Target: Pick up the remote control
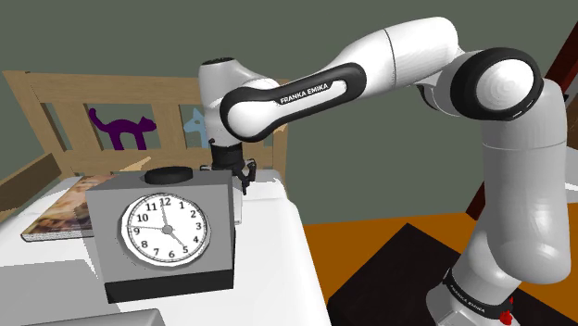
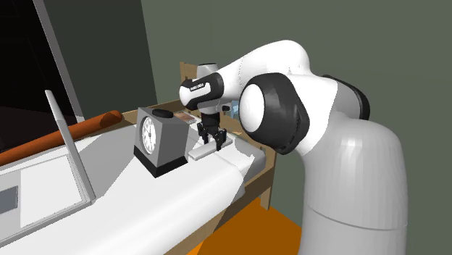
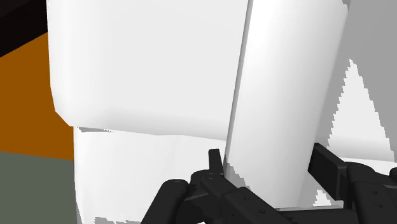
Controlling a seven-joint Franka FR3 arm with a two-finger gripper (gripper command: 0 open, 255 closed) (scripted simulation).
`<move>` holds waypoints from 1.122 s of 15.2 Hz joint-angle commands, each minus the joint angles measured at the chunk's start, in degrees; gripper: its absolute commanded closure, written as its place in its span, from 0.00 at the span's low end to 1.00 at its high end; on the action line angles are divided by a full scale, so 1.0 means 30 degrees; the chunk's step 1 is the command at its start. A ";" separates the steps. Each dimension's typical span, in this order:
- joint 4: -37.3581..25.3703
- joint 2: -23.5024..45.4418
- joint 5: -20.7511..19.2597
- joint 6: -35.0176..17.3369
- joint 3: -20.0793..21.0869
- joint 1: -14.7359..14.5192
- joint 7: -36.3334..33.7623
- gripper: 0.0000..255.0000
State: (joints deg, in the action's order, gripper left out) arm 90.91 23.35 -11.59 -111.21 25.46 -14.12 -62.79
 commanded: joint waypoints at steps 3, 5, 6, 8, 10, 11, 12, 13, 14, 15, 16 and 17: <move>0.0023 0.0018 -0.0008 -0.0030 -0.0002 -0.0007 -0.0012 1.00; 0.0037 0.0007 -0.0004 -0.0033 -0.0002 0.0001 -0.0004 1.00; 0.0037 0.0012 -0.0006 -0.0039 -0.0004 0.0002 -0.0002 1.00; 0.0026 0.0011 -0.0005 -0.0026 -0.0004 0.0002 0.0001 1.00; -0.0131 -0.0047 0.0031 0.0183 0.0014 0.0001 0.0027 1.00; -0.0301 -0.0111 0.0069 0.0409 0.0032 0.0000 0.0056 1.00; -0.0486 -0.0163 0.0102 0.0641 0.0048 -0.0004 0.0083 1.00; -0.0671 -0.0216 0.0134 0.0872 0.0064 -0.0009 0.0109 1.00; -0.0861 -0.0265 0.0165 0.1105 0.0079 -0.0015 0.0135 1.00; -0.1058 -0.0309 0.0194 0.1340 0.0093 -0.0022 0.0160 1.00; -0.1260 -0.0349 0.0220 0.1577 0.0108 -0.0031 0.0183 1.00; -0.1468 -0.0385 0.0244 0.1816 0.0121 -0.0042 0.0206 1.00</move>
State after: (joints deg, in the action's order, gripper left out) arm 87.44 21.98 -10.82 -106.50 25.83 -14.16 -62.25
